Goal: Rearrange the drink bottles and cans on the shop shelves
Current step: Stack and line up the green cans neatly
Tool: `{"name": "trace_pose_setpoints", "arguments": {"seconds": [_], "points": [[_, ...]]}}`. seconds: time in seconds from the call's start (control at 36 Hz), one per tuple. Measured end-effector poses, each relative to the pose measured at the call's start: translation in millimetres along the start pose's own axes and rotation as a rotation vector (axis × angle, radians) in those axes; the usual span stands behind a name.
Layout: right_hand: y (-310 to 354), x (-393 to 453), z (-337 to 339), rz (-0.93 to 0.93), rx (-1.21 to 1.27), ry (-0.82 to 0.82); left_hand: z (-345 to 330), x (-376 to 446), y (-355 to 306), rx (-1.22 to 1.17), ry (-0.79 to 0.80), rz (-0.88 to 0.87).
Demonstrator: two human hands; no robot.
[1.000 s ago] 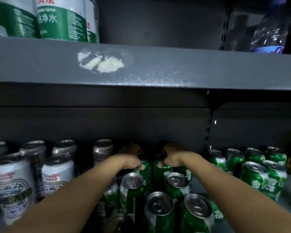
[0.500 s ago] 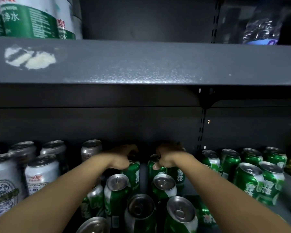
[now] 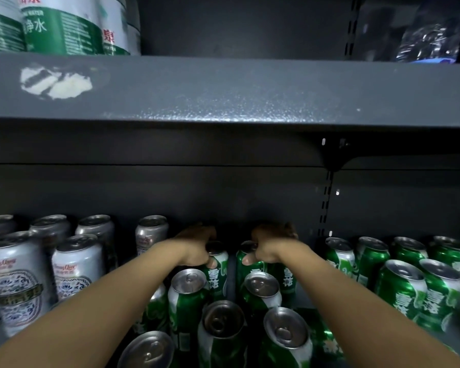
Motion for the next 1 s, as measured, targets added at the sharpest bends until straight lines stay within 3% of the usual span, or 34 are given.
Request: {"name": "trace_pose_setpoints", "arguments": {"seconds": [0.08, 0.19, 0.33, 0.42, 0.53, 0.83, 0.92, 1.0], "points": [[-6.0, -4.6, 4.3, 0.027, 0.084, 0.084, 9.6, -1.5, -0.6, 0.050, -0.048, 0.028], [-35.9, -13.8, 31.2, 0.000, 0.205, 0.109, 33.0, 5.3, -21.5, 0.063, -0.247, -0.030], [-71.4, -16.8, 24.5, -0.122, 0.189, 0.142, 11.8, 25.1, -60.4, 0.051, 0.001, -0.176], [-73.3, -16.6, 11.4, -0.129, 0.239, 0.094, 0.1, 33.8, -67.7, 0.104, 0.058, -0.186], [-72.6, -12.8, 12.9, -0.103, 0.201, -0.003, -2.4, 38.0, -71.3, 0.171, 0.028, -0.184], [-97.1, -28.1, 33.4, -0.135, 0.198, 0.074, -3.7, 37.4, -70.5, 0.189, 0.032, -0.180], [-114.3, -30.6, 61.2, -0.139, 0.214, -0.105, -2.8, 34.6, -71.7, 0.192, 0.038, -0.177], [-144.0, -34.8, 71.9, -0.229, 0.024, -0.179, -1.2, 31.6, -74.2, 0.201, 0.029, -0.172]]}}
Point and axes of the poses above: each hand's wrist, its own x-axis towards the middle knuckle, its own z-axis out of the back of the hand, y = z × x, the point moved 6 cm from there along x, towards the middle knuckle, and after that the axes turned 14 degrees about x, right-handed, at the moved point
